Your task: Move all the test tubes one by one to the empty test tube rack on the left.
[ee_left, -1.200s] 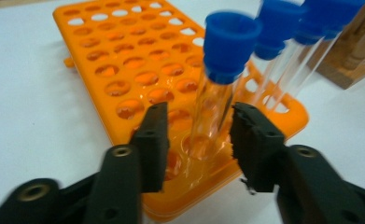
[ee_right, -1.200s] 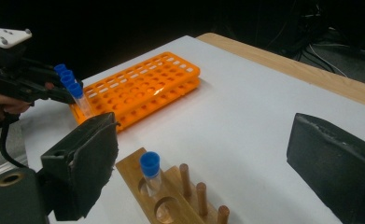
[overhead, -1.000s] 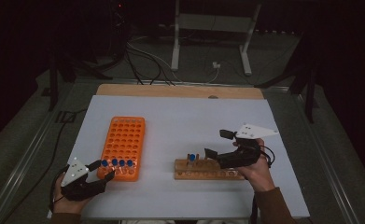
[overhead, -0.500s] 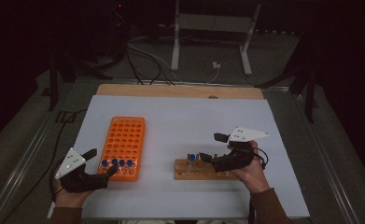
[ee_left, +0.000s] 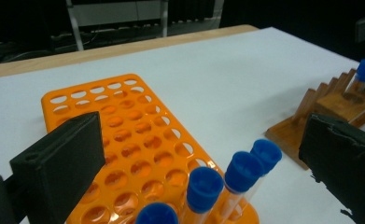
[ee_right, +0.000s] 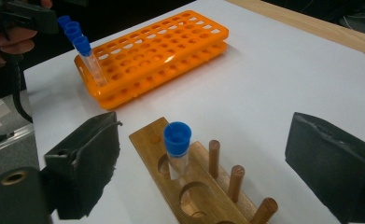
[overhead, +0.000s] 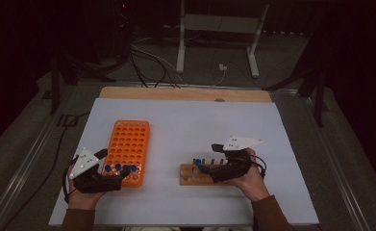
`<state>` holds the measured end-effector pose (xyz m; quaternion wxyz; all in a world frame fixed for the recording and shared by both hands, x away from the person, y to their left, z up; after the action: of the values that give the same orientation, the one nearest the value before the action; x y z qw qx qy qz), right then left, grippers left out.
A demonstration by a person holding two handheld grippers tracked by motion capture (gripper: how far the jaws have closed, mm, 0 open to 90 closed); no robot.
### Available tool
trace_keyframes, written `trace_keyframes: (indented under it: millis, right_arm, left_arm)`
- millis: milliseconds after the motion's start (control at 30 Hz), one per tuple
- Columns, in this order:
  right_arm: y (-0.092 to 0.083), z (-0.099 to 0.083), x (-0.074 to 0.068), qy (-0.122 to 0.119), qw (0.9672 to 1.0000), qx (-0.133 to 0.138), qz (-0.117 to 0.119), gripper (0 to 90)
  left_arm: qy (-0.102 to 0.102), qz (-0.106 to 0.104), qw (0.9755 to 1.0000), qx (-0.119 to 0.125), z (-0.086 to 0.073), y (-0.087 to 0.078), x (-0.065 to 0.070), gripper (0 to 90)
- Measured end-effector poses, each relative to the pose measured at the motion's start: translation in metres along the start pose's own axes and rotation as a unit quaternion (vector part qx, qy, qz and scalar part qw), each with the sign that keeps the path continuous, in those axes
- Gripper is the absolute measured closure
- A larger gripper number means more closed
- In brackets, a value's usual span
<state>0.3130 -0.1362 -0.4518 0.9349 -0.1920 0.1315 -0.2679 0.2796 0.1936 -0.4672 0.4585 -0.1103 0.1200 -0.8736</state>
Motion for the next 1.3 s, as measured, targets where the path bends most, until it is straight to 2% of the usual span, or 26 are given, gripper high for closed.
trace_keyframes:
  millis: [200, 433, 533, 1067, 1300]
  right_arm:
    - [0.004, -0.005, -0.004, -0.004, 1.0, -0.005, 0.0, 22.0]
    - [0.018, -0.016, -0.01, -0.025, 0.9989, -0.037, 0.016, 50.3]
    - [0.023, -0.018, -0.013, -0.026, 0.9985, -0.045, 0.018, 56.4]
    - [0.028, -0.022, -0.012, -0.036, 0.998, -0.049, 0.014, 74.7]
    - [0.028, -0.022, -0.014, -0.04, 0.9978, -0.051, 0.015, 76.2]
  left_arm:
    - [0.0, 0.001, 1.0, 0.003, -0.002, -0.003, 0.0, 0.8]
    - [0.002, -0.001, 1.0, 0.001, -0.004, -0.002, 0.001, 0.8]
    - [0.001, -0.002, 1.0, 0.0, -0.005, -0.002, 0.001, 0.8]
    - [0.0, -0.005, 1.0, -0.002, -0.007, -0.001, 0.001, 0.8]
    - [0.0, -0.005, 1.0, -0.001, -0.008, -0.001, 0.0, 0.8]
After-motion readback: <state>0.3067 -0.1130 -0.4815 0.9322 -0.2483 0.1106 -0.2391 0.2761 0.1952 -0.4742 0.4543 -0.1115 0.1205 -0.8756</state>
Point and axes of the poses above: each handheld gripper's, and its own axes: y roughly forward along the jaws, z roughly out of its top, x roughly to its right, the point moved 6 cm from there along y, roughly forward along the jaws, and after that the axes turned 6 degrees about x, right-handed, at the moved point
